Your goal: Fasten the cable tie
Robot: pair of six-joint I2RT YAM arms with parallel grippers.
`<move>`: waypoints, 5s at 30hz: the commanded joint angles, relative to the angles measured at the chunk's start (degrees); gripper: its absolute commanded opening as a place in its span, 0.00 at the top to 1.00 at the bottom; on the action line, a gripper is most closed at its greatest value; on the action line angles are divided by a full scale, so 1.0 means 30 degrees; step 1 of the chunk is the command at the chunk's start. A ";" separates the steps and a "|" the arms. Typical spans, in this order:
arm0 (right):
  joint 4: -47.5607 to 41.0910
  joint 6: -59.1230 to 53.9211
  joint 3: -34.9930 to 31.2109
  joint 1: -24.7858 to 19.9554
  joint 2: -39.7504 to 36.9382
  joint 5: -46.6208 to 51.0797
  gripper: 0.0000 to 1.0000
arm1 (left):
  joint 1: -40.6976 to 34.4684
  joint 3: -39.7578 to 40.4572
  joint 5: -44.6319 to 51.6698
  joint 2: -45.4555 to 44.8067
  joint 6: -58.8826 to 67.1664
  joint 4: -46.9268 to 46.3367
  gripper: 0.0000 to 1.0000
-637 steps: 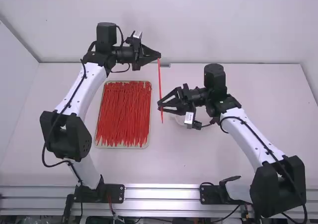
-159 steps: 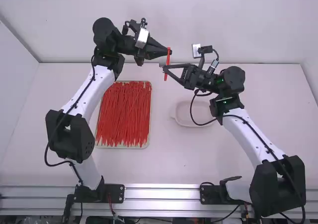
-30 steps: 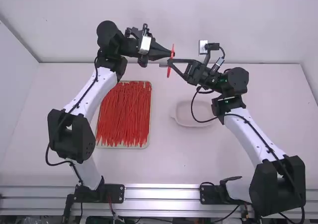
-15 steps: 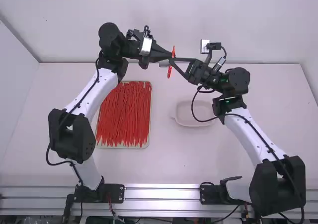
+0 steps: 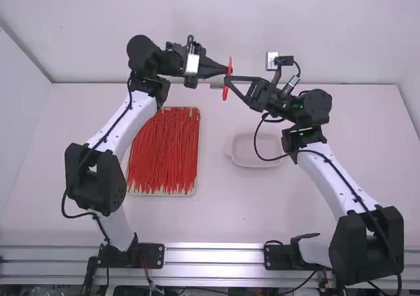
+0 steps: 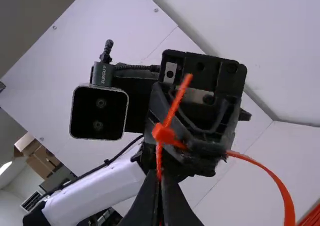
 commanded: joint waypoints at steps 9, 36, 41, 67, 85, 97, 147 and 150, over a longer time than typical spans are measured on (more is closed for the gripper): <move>0.1202 0.0583 0.0350 -0.0379 0.0007 0.1253 1.00 | -0.0036 -0.0393 0.1770 -0.0138 0.0488 0.0714 0.99; 0.1056 0.0517 0.0328 -0.0627 0.0007 0.0568 0.62 | 0.0452 -0.1399 0.1770 -0.0138 -0.3177 0.2710 0.98; 0.1049 0.0510 0.0335 -0.0634 0.0007 0.0459 0.55 | 0.0452 -0.1464 0.1763 -0.0138 -0.5617 0.2302 0.98; 0.0415 0.0525 0.0328 -0.1173 0.0007 -0.1370 0.50 | -0.0452 -0.3169 0.1770 -0.0146 -1.1438 0.5712 0.98; 0.0474 0.0612 0.0328 -0.0976 0.0007 -0.2273 0.50 | -0.0685 -0.3184 0.1770 -0.0138 -1.4455 0.8364 0.98; 0.0619 0.1435 0.0328 -0.0969 0.0007 -0.2433 0.82 | -0.0816 -0.3184 0.1778 -0.0138 -1.4294 0.6827 0.98; 0.6506 0.5814 0.0335 -0.4903 0.0007 -0.3184 1.00 | -0.0379 -1.1839 0.1530 -0.0138 -0.9209 0.7701 0.98; 0.7176 0.6426 0.0335 -0.5224 0.0007 -0.3089 1.00 | -0.0277 -1.2364 0.1508 -0.0138 -0.9216 0.8036 0.99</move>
